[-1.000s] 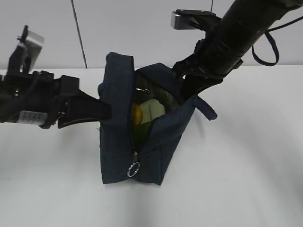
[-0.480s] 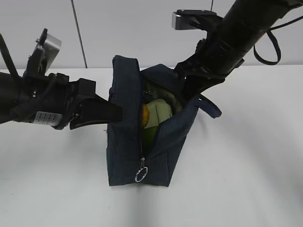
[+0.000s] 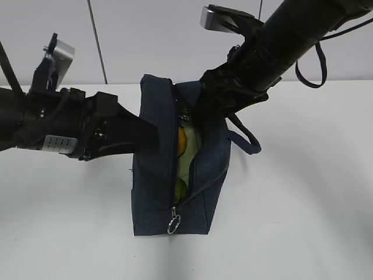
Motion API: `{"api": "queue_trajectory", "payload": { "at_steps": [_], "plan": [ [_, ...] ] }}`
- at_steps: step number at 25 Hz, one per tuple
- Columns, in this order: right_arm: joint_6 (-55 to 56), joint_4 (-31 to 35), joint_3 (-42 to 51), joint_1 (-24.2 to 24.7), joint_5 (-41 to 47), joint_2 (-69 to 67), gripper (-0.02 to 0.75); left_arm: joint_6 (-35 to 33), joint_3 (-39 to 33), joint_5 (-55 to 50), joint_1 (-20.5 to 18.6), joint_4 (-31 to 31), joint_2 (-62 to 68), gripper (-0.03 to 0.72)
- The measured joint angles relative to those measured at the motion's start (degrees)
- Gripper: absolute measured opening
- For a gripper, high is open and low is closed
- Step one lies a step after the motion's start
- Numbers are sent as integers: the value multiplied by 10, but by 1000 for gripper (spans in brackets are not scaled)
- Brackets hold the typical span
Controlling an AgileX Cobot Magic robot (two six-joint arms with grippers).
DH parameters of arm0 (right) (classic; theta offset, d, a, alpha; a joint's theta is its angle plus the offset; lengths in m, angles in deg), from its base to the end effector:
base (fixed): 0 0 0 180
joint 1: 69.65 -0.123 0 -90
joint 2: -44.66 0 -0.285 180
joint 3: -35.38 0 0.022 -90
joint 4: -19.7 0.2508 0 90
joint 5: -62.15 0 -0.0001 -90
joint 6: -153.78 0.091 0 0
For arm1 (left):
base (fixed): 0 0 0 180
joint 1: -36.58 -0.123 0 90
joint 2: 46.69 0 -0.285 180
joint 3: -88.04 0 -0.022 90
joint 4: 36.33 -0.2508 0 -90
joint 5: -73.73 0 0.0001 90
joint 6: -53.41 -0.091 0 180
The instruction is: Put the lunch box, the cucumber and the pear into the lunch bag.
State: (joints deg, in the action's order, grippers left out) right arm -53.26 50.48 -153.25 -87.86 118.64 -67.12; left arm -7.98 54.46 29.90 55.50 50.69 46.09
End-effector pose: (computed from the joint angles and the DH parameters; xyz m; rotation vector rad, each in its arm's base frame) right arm 0.3574 0.1585 0.2771 -0.7539 2.5773 0.6465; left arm 0.2442 -0.1503 0.2352 0.3246 2.3066 -1.2553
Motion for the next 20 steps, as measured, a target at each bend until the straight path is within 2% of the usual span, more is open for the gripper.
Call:
{"api": "queue_trajectory", "payload": {
  "at_steps": [2,5,12,20],
  "plan": [
    [0,2,0,0,0,0,541,0,0,-3,0,0,0,336],
    [-1,3,0,0,1,0,554,0,0,-8,0,0,0,362],
    [-1,6,0,0,20,30,556,0,0,-16,-6,-30,-15,370],
    [9,6,0,0,113,62,556,0,0,-19,-33,-105,-77,370]
  ]
}}
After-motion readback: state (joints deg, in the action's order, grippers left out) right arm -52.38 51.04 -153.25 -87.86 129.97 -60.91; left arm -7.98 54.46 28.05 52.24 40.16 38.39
